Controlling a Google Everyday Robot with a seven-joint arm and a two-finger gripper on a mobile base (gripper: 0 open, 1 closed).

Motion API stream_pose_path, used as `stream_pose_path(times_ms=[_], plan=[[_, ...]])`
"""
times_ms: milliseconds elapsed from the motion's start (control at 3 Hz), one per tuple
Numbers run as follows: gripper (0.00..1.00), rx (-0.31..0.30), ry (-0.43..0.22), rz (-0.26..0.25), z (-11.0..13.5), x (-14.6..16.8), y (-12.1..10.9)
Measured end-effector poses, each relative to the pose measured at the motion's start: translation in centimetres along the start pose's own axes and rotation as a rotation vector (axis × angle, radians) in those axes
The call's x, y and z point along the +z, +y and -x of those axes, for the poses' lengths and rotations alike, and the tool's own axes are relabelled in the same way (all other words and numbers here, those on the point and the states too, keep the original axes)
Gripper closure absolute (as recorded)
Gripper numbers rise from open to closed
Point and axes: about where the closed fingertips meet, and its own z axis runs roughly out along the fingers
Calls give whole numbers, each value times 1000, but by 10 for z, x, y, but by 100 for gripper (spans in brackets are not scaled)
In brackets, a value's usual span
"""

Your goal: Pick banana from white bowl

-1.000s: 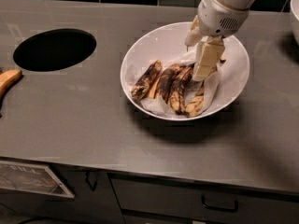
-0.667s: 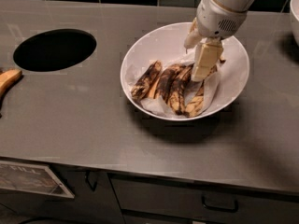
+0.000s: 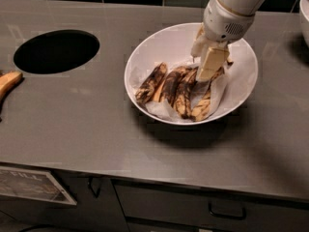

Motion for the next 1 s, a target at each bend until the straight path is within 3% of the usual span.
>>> stream_pose_path(times_ms=[1000], plan=[[43, 16, 4, 21, -7, 14, 0]])
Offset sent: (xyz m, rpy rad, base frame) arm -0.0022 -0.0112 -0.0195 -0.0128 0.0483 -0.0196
